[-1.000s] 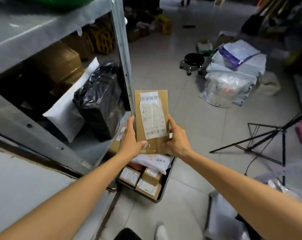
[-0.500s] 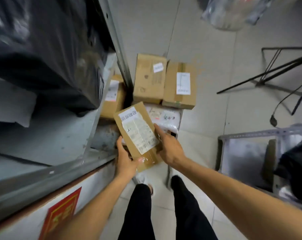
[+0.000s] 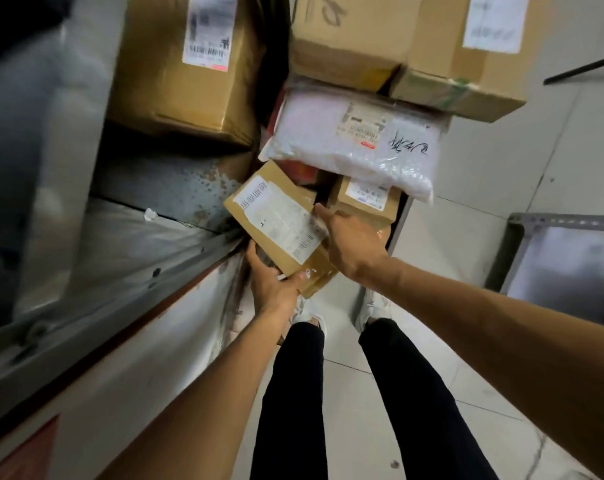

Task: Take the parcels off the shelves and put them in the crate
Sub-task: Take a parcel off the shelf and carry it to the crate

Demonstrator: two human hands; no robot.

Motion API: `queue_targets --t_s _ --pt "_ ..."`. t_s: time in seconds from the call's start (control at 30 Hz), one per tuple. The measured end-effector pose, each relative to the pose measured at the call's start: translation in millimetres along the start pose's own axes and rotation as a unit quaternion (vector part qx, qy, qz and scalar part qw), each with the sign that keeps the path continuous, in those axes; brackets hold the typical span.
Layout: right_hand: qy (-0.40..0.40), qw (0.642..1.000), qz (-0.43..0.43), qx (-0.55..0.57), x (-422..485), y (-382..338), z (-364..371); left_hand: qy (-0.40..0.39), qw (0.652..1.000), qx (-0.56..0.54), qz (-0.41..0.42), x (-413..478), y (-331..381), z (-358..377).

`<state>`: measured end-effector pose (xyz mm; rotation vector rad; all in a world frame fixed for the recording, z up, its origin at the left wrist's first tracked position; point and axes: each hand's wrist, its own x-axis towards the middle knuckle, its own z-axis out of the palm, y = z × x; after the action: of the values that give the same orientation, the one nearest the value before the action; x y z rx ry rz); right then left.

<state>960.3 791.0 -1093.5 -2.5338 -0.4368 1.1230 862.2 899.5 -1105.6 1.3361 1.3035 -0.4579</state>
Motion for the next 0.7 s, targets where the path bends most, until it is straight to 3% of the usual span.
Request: queue_targets --t_s 0.43,0.7 --pt "-0.097 0.985 -0.025 -0.142 35.9 1.1 16.1 -0.004 0.996 -0.082 -0.043 51.0 -9.4 23.1" --pt "-0.086 0.984 -0.077 -0.135 36.0 -2.0 15.7 -0.014 1.000 0.006 0.006 66.7 10.6 8.7"
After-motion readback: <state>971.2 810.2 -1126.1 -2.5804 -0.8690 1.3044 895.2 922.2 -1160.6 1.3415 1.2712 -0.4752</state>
